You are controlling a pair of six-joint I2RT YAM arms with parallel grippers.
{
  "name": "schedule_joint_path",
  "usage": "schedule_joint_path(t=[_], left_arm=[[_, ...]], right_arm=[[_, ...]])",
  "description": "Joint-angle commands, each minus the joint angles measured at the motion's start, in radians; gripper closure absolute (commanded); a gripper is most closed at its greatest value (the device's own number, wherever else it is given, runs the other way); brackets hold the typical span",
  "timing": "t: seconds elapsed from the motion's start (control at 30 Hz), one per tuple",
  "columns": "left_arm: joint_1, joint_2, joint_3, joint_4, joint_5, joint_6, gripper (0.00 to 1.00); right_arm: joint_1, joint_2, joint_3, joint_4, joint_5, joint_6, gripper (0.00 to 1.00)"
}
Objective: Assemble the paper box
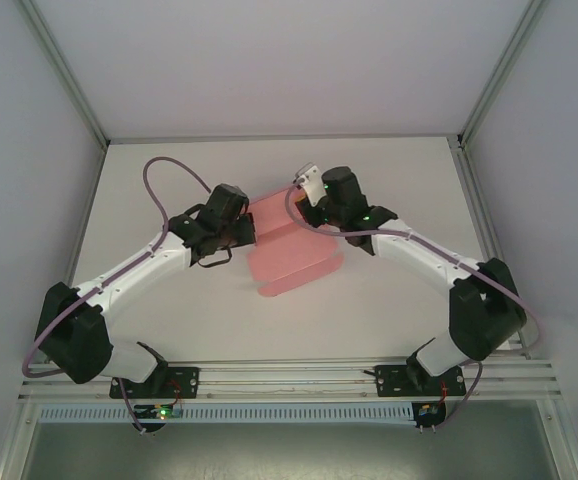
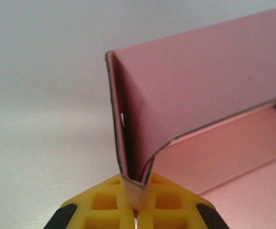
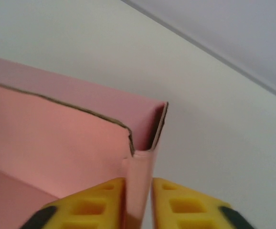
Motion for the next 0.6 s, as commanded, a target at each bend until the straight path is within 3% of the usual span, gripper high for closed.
schedule_joint_path(t=[0.0,0.13,0.27,0.33,0.5,0.57], left_arm=[[-0.021,-0.012,0.044,-0.032,0.007,-0.021,1.00],[-0.020,0.008,0.079,-0.116,-0.031,-0.097,1.00],[-0.020,0.025,0.110,-0.205,-0.069,-0.134,1.00],[-0.020,0.027,0.113,-0.215,-0.071,-0.144,1.00],[-0.021,0.031,0.115,-0.206,-0.058,-0.162,1.00],[-0.022,0.031,0.122,-0.208,-0.055,-0.162,1.00]], right_arm=[[0.036,0.055,0.032,0.005,0.401,-0.023,0.90],[0.077,0.124,0.049,0.037,0.816,-0.143,0.92],[0.084,0.190,0.053,0.101,1.099,-0.293,0.92],[0.088,0.218,0.021,0.234,1.166,-0.419,0.92],[0.093,0.277,0.014,0.356,1.238,-0.553,0.90],[0.093,0.303,-0.016,0.528,1.262,-0.708,0.90]])
